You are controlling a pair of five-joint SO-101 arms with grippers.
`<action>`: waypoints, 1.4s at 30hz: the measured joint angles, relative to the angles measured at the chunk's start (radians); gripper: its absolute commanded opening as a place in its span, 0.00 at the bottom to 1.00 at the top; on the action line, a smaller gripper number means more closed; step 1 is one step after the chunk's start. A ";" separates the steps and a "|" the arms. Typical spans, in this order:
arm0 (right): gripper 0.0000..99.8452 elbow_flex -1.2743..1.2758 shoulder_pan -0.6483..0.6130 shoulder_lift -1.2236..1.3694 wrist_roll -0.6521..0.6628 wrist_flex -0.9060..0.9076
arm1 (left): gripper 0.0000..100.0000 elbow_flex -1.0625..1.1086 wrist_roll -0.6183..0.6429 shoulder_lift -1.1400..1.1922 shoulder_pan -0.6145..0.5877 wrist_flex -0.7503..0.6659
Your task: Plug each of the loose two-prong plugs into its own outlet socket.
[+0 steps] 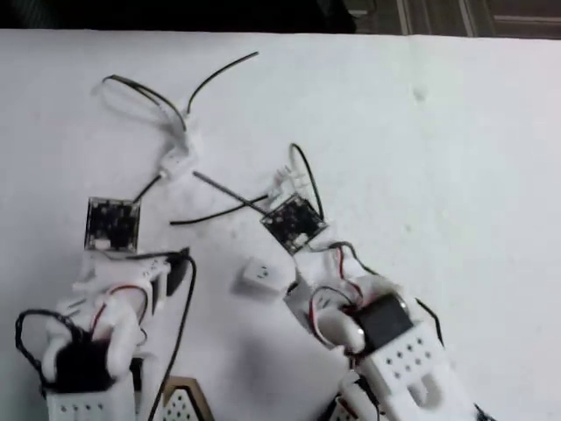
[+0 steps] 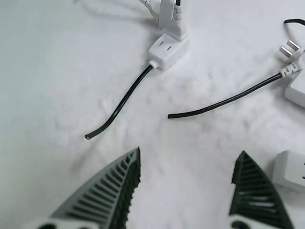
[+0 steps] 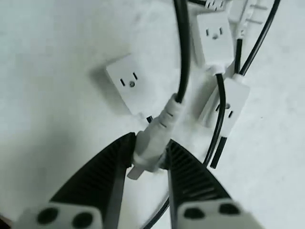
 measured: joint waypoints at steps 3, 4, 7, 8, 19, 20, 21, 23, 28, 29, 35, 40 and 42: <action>0.02 0.003 -0.005 0.094 0.011 -0.003 | 0.31 0.002 0.000 -0.144 -0.037 0.035; 0.02 0.003 -0.005 0.132 0.012 -0.003 | 0.31 0.003 0.000 -0.166 -0.066 0.035; 0.02 0.003 -0.006 0.258 0.012 -0.014 | 0.31 0.043 0.000 -0.173 -0.140 0.026; 0.02 0.003 -0.006 0.301 0.012 -0.028 | 0.31 0.061 0.000 -0.173 -0.155 0.015; 0.04 0.003 -0.005 0.643 0.012 -0.107 | 0.31 0.127 0.000 -0.173 -0.167 -0.014; 0.06 0.003 -0.006 0.661 0.012 -0.107 | 0.31 0.130 0.000 -0.173 -0.167 -0.014; 0.08 0.002 -0.008 0.677 0.012 -0.107 | 0.31 0.137 0.000 -0.173 -0.167 -0.015; 0.11 -0.006 -0.009 0.703 0.012 -0.109 | 0.31 0.157 0.000 -0.173 -0.167 -0.015; 0.10 -0.037 -0.009 0.743 0.012 -0.114 | 0.31 0.163 0.000 -0.173 -0.167 -0.015; 0.10 -0.046 -0.009 0.747 0.014 -0.114 | 0.31 0.163 0.000 -0.173 -0.167 -0.015; 0.10 -0.106 -0.008 0.784 0.014 -0.106 | 0.31 0.163 0.000 -0.173 -0.167 -0.015; 0.10 -0.124 -0.008 0.853 0.014 -0.112 | 0.31 0.166 0.000 -0.173 -0.167 -0.015; 0.10 -0.135 0.002 0.885 0.014 -0.121 | 0.31 0.166 0.000 -0.173 -0.167 -0.015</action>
